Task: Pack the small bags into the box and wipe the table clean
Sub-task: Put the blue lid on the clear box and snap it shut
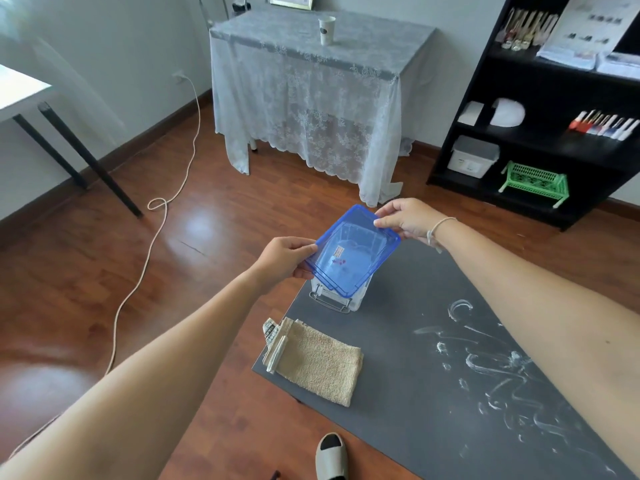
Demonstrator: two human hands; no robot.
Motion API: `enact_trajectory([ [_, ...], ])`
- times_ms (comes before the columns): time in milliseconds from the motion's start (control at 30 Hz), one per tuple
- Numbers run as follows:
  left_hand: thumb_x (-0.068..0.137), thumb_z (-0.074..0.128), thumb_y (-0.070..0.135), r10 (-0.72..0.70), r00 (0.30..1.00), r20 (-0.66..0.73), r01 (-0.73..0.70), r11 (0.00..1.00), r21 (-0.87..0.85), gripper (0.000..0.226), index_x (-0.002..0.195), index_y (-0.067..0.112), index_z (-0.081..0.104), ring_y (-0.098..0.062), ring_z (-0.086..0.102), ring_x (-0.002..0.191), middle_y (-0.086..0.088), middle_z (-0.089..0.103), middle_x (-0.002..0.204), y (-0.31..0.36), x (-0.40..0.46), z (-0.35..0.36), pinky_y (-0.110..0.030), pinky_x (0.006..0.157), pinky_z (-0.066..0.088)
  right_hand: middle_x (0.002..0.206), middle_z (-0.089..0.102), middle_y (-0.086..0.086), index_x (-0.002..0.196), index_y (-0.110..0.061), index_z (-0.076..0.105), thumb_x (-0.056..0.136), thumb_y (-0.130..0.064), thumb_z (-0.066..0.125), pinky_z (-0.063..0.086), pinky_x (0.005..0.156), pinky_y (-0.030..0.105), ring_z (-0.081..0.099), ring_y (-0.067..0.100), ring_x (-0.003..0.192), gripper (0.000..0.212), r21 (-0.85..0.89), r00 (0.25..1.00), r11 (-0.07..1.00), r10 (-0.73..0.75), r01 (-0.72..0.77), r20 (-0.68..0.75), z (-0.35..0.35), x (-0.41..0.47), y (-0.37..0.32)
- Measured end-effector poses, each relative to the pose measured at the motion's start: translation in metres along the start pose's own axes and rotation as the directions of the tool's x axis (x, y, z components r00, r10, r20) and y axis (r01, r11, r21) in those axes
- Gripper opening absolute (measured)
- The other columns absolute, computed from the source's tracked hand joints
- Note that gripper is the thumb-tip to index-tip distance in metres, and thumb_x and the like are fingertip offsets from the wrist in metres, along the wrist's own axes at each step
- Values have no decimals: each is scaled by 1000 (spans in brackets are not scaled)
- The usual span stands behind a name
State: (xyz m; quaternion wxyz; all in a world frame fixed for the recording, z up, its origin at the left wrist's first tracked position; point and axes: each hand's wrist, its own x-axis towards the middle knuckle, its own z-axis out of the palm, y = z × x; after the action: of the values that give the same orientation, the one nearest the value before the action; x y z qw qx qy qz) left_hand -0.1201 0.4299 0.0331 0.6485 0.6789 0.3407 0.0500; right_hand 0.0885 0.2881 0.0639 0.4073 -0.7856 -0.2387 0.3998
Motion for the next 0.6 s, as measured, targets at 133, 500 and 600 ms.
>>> enact_trajectory([
  [133,84,62,17,40,997,-72,-22,971,238,13,94,12,69,-12,61,53,-5,63,65,-4,0,4,-24,59,59,88,61,5,92,-9,65,79,-14,70,44,67,25,55,16,78,15,-168,976,981,-123,93,-177,15,7,2],
  [500,84,60,18,18,995,-100,24,918,396,13,72,20,63,-12,57,47,-1,59,56,-22,-4,11,-22,57,56,88,63,3,91,-8,68,83,-17,61,40,70,27,54,17,81,14,-376,937,921,-214,100,-276,47,23,16],
  [600,85,61,20,11,995,-96,23,937,349,8,78,20,65,-13,58,52,-1,60,57,-23,-1,12,-28,67,58,87,60,1,93,-7,66,85,-16,59,38,69,25,53,16,81,14,-342,929,934,-213,103,-302,47,25,23],
])
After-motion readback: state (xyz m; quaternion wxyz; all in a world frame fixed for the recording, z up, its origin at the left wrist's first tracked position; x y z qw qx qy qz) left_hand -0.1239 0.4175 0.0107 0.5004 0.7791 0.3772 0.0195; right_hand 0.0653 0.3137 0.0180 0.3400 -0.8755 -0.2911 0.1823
